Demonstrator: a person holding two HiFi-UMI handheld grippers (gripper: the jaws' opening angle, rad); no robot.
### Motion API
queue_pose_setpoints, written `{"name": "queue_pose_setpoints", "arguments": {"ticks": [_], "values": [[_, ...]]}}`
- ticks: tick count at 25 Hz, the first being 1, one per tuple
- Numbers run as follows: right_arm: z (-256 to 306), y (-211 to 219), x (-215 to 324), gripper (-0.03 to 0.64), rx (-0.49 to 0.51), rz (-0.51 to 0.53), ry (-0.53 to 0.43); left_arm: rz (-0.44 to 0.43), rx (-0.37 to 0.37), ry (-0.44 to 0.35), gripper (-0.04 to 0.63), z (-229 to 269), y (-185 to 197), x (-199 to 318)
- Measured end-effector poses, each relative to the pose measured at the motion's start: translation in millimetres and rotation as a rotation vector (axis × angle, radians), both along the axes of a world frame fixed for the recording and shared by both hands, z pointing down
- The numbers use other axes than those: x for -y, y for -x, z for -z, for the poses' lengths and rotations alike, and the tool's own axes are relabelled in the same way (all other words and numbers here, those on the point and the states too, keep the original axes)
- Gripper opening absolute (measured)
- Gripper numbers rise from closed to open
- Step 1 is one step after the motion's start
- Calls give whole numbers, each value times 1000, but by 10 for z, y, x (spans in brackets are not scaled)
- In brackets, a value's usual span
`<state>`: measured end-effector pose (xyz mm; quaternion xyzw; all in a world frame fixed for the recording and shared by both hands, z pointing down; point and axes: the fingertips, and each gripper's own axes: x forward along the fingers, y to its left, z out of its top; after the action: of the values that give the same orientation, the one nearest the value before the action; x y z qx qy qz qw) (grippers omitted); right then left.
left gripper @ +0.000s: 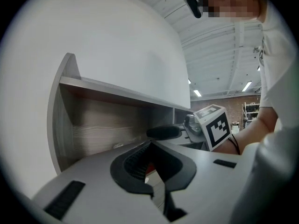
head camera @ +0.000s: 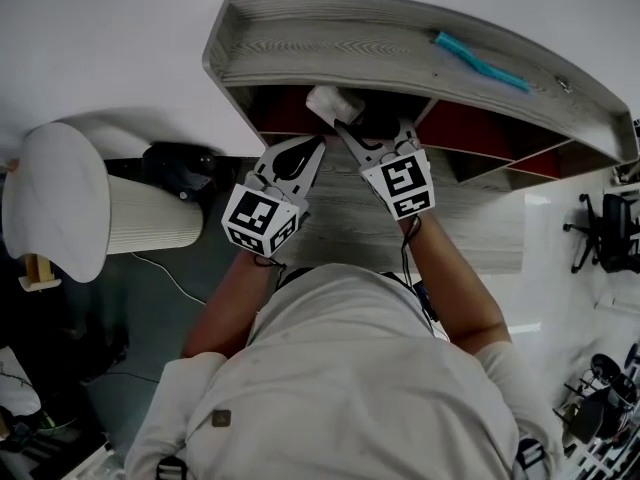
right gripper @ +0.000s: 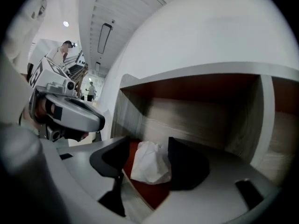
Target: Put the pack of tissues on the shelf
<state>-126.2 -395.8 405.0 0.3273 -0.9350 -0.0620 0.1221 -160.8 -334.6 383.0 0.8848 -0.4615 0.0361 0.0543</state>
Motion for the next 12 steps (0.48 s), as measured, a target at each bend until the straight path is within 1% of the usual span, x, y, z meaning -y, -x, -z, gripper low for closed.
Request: {"name": "queue_pose_setpoints", "arguments": {"ticks": [4,12], "values": [[79,-56,-154,259,19,48,0,34,2,0,15,3,-137,-123],[179,-341,-477,259,53,114,0,110,7,-12,16,56,-415,-385]]}}
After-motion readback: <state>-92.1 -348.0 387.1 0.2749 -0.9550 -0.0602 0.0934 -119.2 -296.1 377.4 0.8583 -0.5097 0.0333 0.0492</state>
